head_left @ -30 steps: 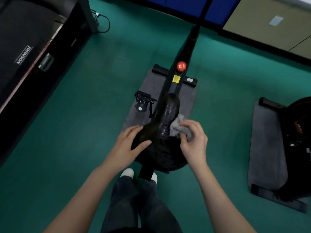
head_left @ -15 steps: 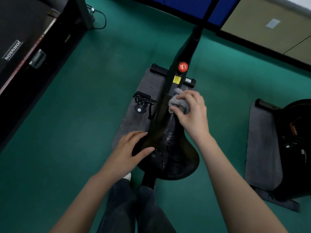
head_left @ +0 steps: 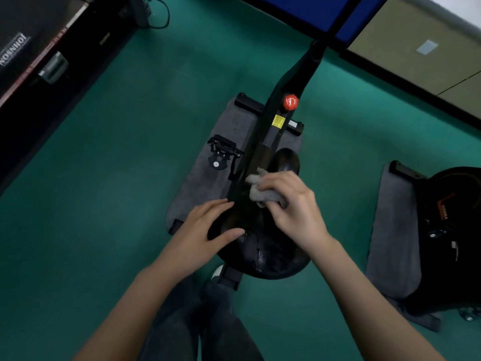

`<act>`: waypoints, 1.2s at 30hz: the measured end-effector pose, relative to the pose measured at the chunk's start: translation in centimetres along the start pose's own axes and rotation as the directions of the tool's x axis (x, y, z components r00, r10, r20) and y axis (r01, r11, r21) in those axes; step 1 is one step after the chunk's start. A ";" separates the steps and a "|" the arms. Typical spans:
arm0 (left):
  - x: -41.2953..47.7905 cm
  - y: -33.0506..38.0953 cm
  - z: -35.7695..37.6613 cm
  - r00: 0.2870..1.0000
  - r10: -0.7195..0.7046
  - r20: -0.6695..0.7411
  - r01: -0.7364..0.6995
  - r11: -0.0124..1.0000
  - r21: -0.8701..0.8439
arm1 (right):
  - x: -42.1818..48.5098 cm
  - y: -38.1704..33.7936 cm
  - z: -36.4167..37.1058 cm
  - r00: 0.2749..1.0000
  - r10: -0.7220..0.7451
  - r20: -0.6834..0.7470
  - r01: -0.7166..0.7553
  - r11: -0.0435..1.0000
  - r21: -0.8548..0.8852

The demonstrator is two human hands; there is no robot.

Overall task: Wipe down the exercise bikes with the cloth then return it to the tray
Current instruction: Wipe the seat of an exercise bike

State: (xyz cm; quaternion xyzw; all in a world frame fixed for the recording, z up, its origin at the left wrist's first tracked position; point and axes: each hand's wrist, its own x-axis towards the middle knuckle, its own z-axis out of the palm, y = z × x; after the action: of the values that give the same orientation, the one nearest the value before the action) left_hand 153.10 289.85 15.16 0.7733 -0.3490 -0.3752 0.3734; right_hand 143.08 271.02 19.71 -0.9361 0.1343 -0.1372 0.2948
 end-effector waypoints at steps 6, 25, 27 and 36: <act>-0.2 -0.3 0.0 1.000 0.012 0.002 -0.012 1.000 -0.005 | -2.9 -2.3 0.8 0.998 0.057 -0.007 -0.056 0.988 0.141; -0.3 -0.6 0.2 0.999 0.036 -0.019 -0.036 0.999 0.014 | -6.5 -0.6 -0.6 0.913 0.306 -0.271 -0.293 0.952 0.089; -0.3 -0.6 0.3 0.999 0.039 -0.026 -0.039 0.999 0.004 | -9.5 -2.2 0.4 0.959 0.210 -0.192 -0.189 0.974 0.122; -0.6 0.1 0.6 0.998 0.026 -0.061 -0.027 0.999 -0.020 | -8.2 0.2 0.3 0.794 0.473 -0.381 -0.429 0.881 0.201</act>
State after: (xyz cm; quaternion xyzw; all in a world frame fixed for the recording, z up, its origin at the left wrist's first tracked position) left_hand 152.23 290.13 15.18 0.7758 -0.3439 -0.3502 0.3965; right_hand 135.57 273.70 17.91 -0.8085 0.4062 -0.2674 0.3314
